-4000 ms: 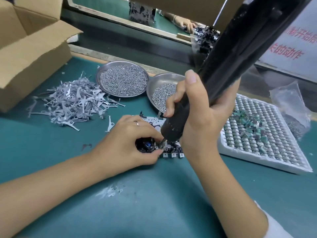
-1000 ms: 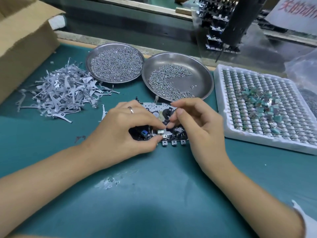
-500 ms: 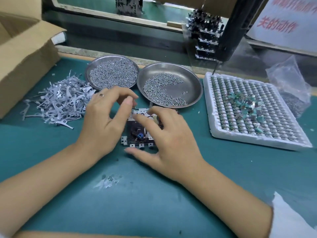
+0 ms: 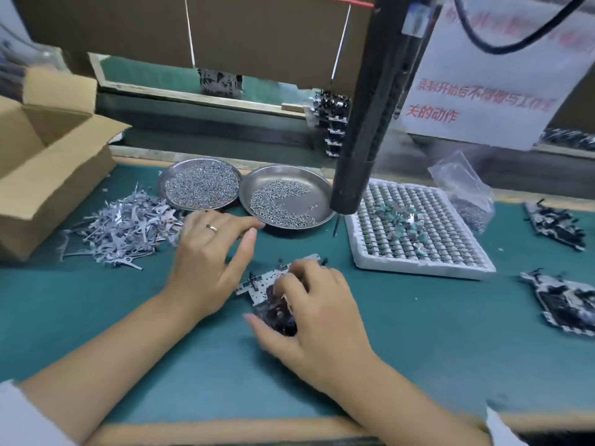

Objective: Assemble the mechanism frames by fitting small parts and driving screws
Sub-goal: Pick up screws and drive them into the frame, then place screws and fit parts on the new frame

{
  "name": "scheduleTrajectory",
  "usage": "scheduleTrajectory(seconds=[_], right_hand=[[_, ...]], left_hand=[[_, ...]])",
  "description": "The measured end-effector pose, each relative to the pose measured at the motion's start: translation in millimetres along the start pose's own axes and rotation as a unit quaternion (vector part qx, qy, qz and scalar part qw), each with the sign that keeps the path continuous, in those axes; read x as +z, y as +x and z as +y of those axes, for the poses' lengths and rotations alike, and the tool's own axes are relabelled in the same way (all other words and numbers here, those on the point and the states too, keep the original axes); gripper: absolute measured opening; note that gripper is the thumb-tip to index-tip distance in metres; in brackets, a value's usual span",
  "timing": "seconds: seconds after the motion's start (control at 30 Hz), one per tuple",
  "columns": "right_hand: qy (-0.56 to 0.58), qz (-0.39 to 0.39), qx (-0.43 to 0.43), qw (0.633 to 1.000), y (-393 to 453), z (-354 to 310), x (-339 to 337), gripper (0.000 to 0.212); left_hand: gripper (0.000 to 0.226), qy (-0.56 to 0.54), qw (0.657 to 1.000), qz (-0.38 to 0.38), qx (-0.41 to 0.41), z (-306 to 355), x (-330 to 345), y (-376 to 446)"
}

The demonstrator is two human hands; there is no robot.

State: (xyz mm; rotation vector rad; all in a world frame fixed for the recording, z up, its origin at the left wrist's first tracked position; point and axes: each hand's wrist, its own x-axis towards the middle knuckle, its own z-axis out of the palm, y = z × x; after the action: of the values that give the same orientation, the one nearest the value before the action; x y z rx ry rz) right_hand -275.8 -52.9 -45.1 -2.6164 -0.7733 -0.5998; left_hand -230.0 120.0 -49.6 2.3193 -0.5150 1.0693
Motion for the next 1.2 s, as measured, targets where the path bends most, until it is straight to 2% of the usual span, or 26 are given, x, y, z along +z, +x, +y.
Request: scheduleTrajectory(seconds=[0.03, 0.1, 0.17, 0.27, 0.33, 0.47, 0.6, 0.67, 0.73, 0.87, 1.0, 1.1, 1.2], right_hand=[[-0.024, -0.002, 0.044, 0.999, -1, -2, 0, 0.054], [-0.049, -0.056, 0.119, 0.990, 1, -6, 3, 0.074], [-0.006, -0.089, 0.155, 0.984, 1, -5, 5, 0.082], [0.029, -0.083, 0.122, 0.989, -1, 2, 4, 0.076], [0.034, -0.106, 0.089, 0.990, -2, 11, -1, 0.075], [-0.011, -0.137, 0.016, 0.990, -9, 26, -14, 0.077], [-0.073, -0.130, 0.030, 0.988, -23, 33, -23, 0.085], [-0.062, -0.152, 0.044, 0.985, -24, 38, -25, 0.087], [-0.026, -0.163, 0.051, 0.985, -21, 40, -26, 0.085], [0.001, -0.107, 0.065, 0.992, -31, 50, -35, 0.078], [0.016, -0.021, 0.124, 0.992, -57, 88, -70, 0.067], [-0.036, 0.035, 0.191, 0.980, -68, 141, -107, 0.063], [-0.090, 0.056, 0.312, 0.944, -76, 203, -137, 0.060]], left_hand=[[0.030, 0.009, 0.999, 0.001, 0.036, 5, 1, -1], [0.029, 0.011, 0.995, -0.002, 0.099, 16, 3, -1], [0.031, 0.015, 0.988, -0.021, 0.149, 24, 3, -3], [0.033, 0.036, 0.981, -0.042, 0.188, 28, 0, -5], [0.033, 0.046, 0.978, -0.038, 0.198, 29, -1, -6], [0.031, 0.040, 0.976, -0.019, 0.215, 32, 2, -7], [0.020, 0.017, 0.972, -0.002, 0.232, 33, 6, -9], [0.019, 0.001, 0.975, 0.001, 0.224, 38, 10, -7], [0.027, -0.011, 0.977, -0.004, 0.213, 49, 18, -4], [0.031, -0.023, 0.978, -0.006, 0.205, 61, 26, -1], [0.031, -0.036, 0.984, 0.011, 0.173, 53, 24, -7], [0.030, -0.037, 0.985, 0.010, 0.166, 53, 26, -7], [0.032, -0.027, 0.983, -0.016, 0.181, 59, 32, -6]])
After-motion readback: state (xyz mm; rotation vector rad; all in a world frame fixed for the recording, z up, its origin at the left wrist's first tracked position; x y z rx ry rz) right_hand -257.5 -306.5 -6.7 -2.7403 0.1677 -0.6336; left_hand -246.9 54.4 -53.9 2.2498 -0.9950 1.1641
